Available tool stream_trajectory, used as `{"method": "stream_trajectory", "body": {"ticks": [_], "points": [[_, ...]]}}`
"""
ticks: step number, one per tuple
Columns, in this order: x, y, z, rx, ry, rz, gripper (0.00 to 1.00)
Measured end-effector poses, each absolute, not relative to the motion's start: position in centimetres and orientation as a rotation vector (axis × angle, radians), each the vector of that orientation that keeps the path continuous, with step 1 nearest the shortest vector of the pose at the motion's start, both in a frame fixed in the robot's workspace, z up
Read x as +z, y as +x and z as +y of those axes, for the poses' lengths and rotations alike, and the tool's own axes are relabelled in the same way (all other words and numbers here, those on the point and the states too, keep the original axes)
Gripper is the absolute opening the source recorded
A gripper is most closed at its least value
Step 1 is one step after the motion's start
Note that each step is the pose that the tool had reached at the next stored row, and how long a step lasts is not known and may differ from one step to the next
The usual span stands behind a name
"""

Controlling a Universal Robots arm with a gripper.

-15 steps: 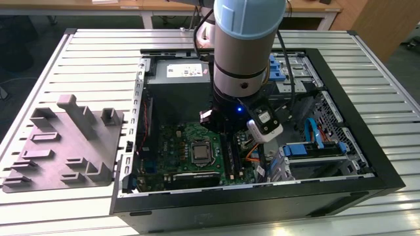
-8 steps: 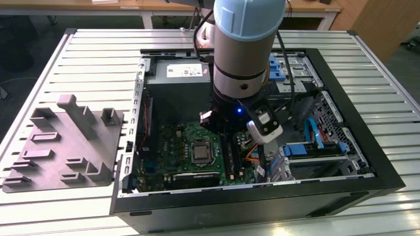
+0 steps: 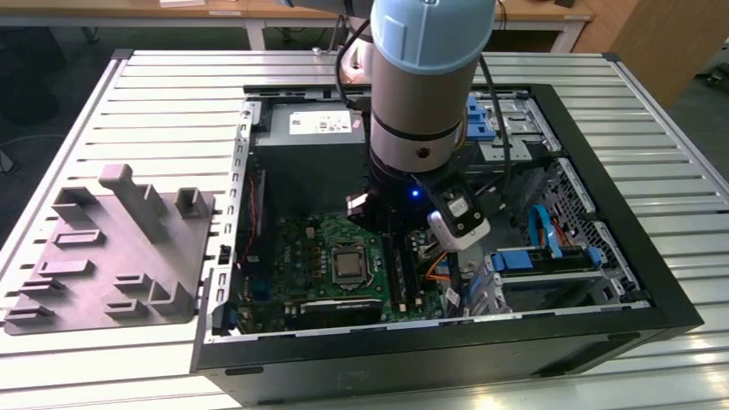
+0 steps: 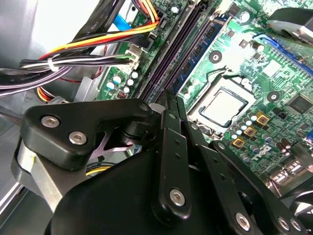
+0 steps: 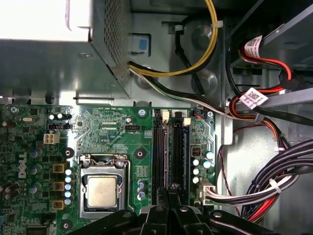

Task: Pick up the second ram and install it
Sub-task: 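Insert the second ram into the second slot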

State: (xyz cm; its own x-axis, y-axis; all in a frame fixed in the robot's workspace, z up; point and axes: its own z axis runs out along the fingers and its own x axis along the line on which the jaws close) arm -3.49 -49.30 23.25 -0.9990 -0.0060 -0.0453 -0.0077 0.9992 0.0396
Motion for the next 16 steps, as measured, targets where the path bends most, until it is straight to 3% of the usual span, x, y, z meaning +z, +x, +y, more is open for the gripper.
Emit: {"method": "stream_trajectory", "body": {"ticks": [16], "points": [[22.98, -3.62, -49.3, 0.069, -0.01, 3.096, 0.11]]}}
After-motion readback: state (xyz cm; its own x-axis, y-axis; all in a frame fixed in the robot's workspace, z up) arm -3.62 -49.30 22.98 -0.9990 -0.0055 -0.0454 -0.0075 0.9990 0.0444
